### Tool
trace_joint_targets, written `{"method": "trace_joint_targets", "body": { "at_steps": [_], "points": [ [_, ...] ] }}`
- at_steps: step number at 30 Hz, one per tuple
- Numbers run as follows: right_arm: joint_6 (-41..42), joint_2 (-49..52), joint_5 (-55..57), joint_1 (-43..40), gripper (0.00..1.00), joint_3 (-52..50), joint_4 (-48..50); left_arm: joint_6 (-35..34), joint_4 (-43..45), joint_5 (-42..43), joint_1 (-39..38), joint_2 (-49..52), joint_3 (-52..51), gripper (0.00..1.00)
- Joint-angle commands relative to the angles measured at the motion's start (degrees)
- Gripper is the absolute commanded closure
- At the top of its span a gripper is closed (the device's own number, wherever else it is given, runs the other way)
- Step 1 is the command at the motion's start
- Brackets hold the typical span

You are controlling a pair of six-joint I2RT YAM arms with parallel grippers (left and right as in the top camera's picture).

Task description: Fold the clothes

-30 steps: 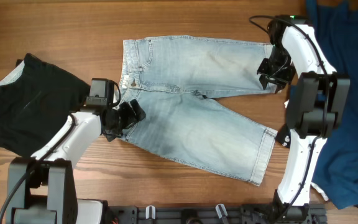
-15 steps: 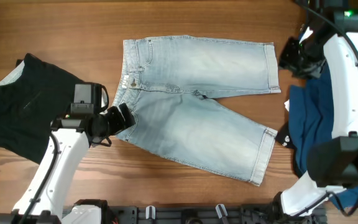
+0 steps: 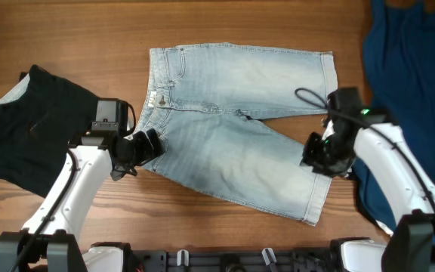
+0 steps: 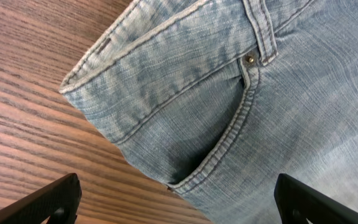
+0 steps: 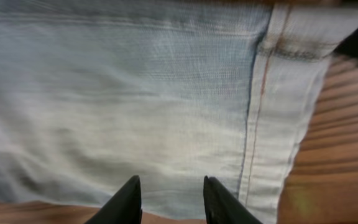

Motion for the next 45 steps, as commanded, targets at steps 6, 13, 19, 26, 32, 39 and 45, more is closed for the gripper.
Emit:
{"method": "trace_joint_targets", "body": {
  "at_steps": [6, 13, 19, 26, 32, 39, 45],
  "points": [
    [5.99, 1.05, 3.3, 0.39, 0.69, -10.56, 16.22, -0.39, 0.15, -0.11, 0.31, 0.44, 0.33, 0.0],
    [7.23, 11.13, 6.71, 0.28, 0.69, -10.51, 25.46, -0.39, 0.11, -0.07, 0.31, 0.44, 0.33, 0.0],
    [4.72, 16.09, 7.87, -4.98, 0.7, -5.73, 38.53, -0.39, 0.11, 5.73, 0.31, 0.44, 0.33, 0.0],
    [-1.38, 16.09, 14.34, -5.68, 0.69, 6.01, 31.82, -0.39, -0.17, 6.4, 0.31, 0.44, 0.33, 0.0],
    [-2.38, 14.4, 13.4, -6.03, 0.53, 20.33, 7.02, -0.15, -1.68, 9.6, 0.31, 0.44, 0.33, 0.0],
    [6.99, 6.43, 6.75, -6.01, 0.52, 19.96, -9.03, 1.55, 2.78, -1.2, 0.26, 0.92, -1.27, 0.05],
    [7.48, -0.9, 2.12, -5.22, 0.55, 17.99, -13.7, -0.59, 10.82, 2.25, 0.26, 5.16, -5.33, 0.16]
  ]
}}
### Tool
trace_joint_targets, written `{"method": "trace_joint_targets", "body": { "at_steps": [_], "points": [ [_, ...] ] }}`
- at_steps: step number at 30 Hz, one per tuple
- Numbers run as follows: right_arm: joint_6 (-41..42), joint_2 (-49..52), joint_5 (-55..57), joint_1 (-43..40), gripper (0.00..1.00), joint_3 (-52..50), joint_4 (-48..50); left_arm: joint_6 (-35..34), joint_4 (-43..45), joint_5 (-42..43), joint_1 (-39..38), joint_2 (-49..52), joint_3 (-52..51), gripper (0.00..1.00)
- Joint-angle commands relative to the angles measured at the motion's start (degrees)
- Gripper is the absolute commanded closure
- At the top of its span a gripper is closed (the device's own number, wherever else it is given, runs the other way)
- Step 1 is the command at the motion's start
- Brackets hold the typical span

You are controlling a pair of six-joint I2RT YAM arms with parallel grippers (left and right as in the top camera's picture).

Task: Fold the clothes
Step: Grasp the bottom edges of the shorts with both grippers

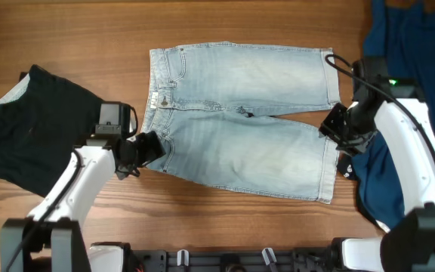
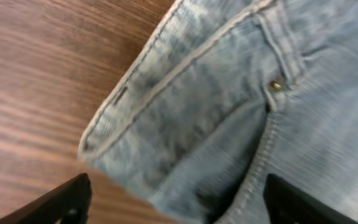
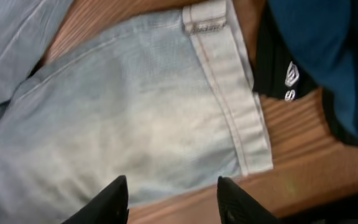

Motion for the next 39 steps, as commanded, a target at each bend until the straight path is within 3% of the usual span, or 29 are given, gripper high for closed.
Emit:
{"method": "trace_joint_targets", "body": {
  "at_steps": [1, 3, 8, 9, 16, 19, 22, 23, 25, 33, 34, 35, 37, 38, 39],
  "points": [
    [3.3, -5.81, -4.02, 0.92, 0.55, -3.39, -0.46, -0.57, 4.07, 1.18, 0.26, 2.93, -1.53, 0.19],
    [6.08, -8.46, -4.9, 1.01, 0.57, -6.21, -0.2, -0.57, 5.33, 1.18, 0.26, 4.22, -1.53, 0.24],
    [14.93, -17.09, -6.8, 1.01, 0.62, -16.48, 0.79, -0.57, 5.55, 2.8, 0.26, 5.7, -1.55, 0.67],
    [16.74, -17.97, -6.78, 1.01, 0.62, -18.03, 0.76, -0.57, 4.68, 4.09, 0.26, 5.7, -1.55, 0.72],
    [25.29, -19.34, -7.21, 1.01, 0.64, -31.69, 4.48, -0.57, -2.97, 7.5, 0.26, 5.7, -1.55, 0.71],
    [28.35, -19.34, -6.93, 1.01, 0.64, -36.61, 9.77, -0.55, -4.33, 7.48, 0.26, 5.7, -1.55, 0.75],
    [30.91, -19.34, -6.73, 1.01, 0.63, -39.91, 16.41, -0.09, -5.84, 7.45, 0.26, 5.7, -1.55, 0.87],
    [32.33, -19.32, -5.57, 1.01, 0.61, -40.33, 17.53, -0.04, -6.32, 7.41, 0.26, 5.7, -1.55, 0.89],
    [32.98, -19.32, -3.34, 1.01, 0.44, -40.72, 19.21, 0.09, -6.95, 6.99, 0.26, 5.7, -1.55, 0.95],
    [34.47, -15.82, 1.4, 1.01, 0.42, -41.11, 22.08, 0.07, -7.78, 6.45, 0.26, 5.7, -1.55, 0.96],
    [34.51, -15.08, 1.49, 1.01, 0.44, -41.11, 22.88, 0.07, -7.76, 6.01, 0.26, 5.7, -1.55, 0.96],
    [34.56, -13.46, 1.84, 1.01, 0.52, -41.11, 24.13, 0.07, -7.63, 5.92, 0.26, 5.7, -1.55, 0.96],
    [34.49, -11.69, 2.25, 1.01, 0.53, -41.11, 25.11, 0.07, -7.21, 5.92, 0.26, 5.7, -1.55, 0.95],
    [34.51, -10.97, 2.25, 1.01, 0.53, -41.11, 25.38, 0.07, -6.93, 5.92, 0.26, 5.7, -1.55, 0.84],
    [34.49, -10.21, 2.23, 1.01, 0.53, -41.11, 25.59, 0.07, -6.27, 5.92, 0.26, 5.7, -1.55, 0.54]
  ]
}}
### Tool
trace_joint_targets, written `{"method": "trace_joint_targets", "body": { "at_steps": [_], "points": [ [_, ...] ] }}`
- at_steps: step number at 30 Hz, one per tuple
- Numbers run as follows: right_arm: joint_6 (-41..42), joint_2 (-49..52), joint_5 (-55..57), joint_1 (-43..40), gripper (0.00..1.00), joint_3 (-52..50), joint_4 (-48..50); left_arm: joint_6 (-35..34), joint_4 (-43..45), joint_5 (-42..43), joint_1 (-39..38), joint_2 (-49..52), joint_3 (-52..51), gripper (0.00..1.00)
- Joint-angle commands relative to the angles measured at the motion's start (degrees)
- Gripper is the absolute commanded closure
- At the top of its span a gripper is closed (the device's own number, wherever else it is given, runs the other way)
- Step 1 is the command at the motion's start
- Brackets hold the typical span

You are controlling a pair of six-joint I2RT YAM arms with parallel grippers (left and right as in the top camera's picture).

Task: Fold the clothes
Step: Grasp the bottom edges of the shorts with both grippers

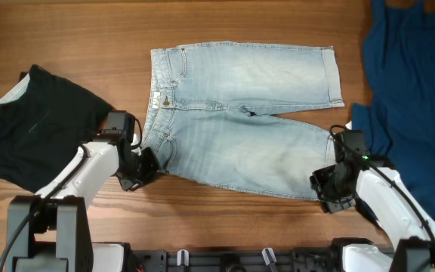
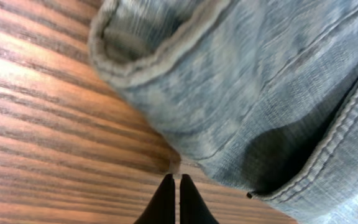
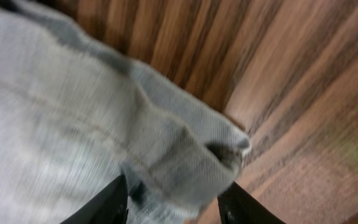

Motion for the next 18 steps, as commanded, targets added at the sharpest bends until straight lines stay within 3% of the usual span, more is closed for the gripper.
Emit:
{"method": "trace_joint_targets", "body": {
  "at_steps": [1, 4, 10, 12, 15, 18],
  "points": [
    [0.85, 3.17, 2.16, 0.28, 0.53, -0.5, 0.87, 0.28, 2.38, -0.55, 0.07, 0.74, -0.44, 0.4],
    [0.81, 5.42, 2.69, 0.28, 0.54, -0.5, 2.38, 0.35, 4.83, -0.59, 0.07, 0.74, -0.44, 0.34],
    [0.81, 8.15, 3.67, 0.28, 0.57, -0.5, 3.93, 0.31, 10.6, -0.96, 0.07, 0.59, -0.39, 0.34],
    [0.79, 8.5, 3.78, 0.28, 0.57, -0.5, 3.93, 0.31, 8.2, -0.94, 0.09, 0.26, 0.61, 0.43],
    [0.46, 8.5, 3.85, 0.28, 0.57, -0.5, 4.26, 0.33, 2.19, -0.96, 0.07, -2.14, 2.82, 0.44],
    [0.46, 8.5, 3.82, 0.28, 0.57, -0.5, 4.52, 0.33, 2.78, -1.81, 0.07, -5.22, 3.06, 0.4]
  ]
}}
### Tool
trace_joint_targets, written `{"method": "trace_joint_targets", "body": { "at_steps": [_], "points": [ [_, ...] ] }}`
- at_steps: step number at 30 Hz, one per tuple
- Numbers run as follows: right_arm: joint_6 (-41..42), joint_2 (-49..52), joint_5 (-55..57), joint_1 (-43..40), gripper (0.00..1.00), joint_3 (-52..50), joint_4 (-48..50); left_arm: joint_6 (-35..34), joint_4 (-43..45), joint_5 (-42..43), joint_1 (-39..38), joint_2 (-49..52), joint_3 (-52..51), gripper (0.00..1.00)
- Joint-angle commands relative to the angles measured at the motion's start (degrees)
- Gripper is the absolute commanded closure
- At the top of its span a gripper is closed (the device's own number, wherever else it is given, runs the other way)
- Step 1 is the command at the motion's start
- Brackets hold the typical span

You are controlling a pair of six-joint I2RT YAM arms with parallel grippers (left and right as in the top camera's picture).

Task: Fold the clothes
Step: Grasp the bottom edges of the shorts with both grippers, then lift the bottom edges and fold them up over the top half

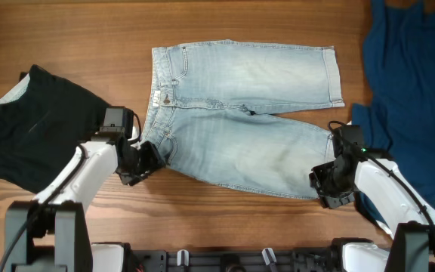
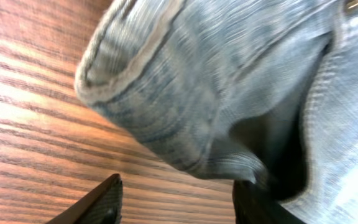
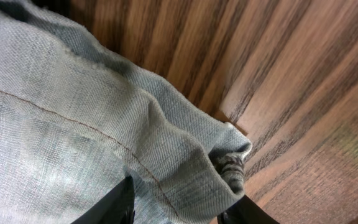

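Observation:
Light blue denim shorts (image 1: 240, 113) lie flat on the wooden table (image 1: 66, 30), waist to the left and legs to the right. My left gripper (image 1: 140, 160) is at the near waistband corner. In the left wrist view it (image 2: 176, 193) stands open, with the bunched waistband corner (image 2: 166, 106) just ahead and draping over the right finger. My right gripper (image 1: 329, 187) is at the near leg's hem corner. The right wrist view shows it (image 3: 176, 208) open, the puckered hem (image 3: 185, 162) lying between its fingers.
A black garment (image 1: 32, 125) lies folded at the left, close behind my left arm. A dark blue garment (image 1: 414, 91) covers the right side, next to my right arm. The table's front edge and its rail (image 1: 225, 261) run just below both grippers.
My left gripper was shut at the waistband corner and now stands open, with the corner bunched against it. My right gripper stays at the hem corner, slightly closer in. The shorts lie as before.
The near leg first lay angled toward the front, my right gripper on its hem and my left open by the waist. Later the leg lay straighter, with my right gripper up by the crotch-side hem. Both grippers then sat at the near corners, where they are now.

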Motion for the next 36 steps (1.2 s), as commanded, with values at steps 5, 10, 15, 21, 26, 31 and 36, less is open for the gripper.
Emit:
{"method": "trace_joint_targets", "body": {
  "at_steps": [5, 10, 15, 21, 26, 31, 36],
  "points": [
    [0.55, 4.13, 4.02, 0.28, 0.57, -2.67, 3.96, 0.09, 5.31, -5.99, 0.07, -3.21, 1.57, 0.35],
    [0.52, 4.13, 4.02, 0.28, 0.58, -2.67, 3.74, 0.09, 6.71, -7.74, 0.07, 0.72, 1.18, 0.35],
    [0.5, 4.13, 3.82, 0.28, 0.64, -2.67, 1.99, 0.02, 9.09, -9.62, 0.07, 2.69, 1.18, 0.44],
    [0.48, 4.13, 3.39, 0.28, 0.69, -2.67, 1.73, -0.11, 9.92, -9.62, 0.07, 2.69, 1.18, 0.6],
    [0.24, 4.13, 2.84, 0.28, 0.94, -2.67, 1.57, -0.11, 8.5, -9.6, 0.07, 2.69, 1.18, 0.91],
    [-3.96, 3.85, 0.74, 0.28, 0.96, -2.64, 0.94, 0.15, 0.28, -7.52, 0.09, 1.11, 1.2, 0.96],
    [-9.51, -1.64, 0.35, 0.28, 0.96, -0.5, -1.95, 2.54, -9.03, -4.39, 0.09, -8.31, 3.3, 0.96]
  ]
}}
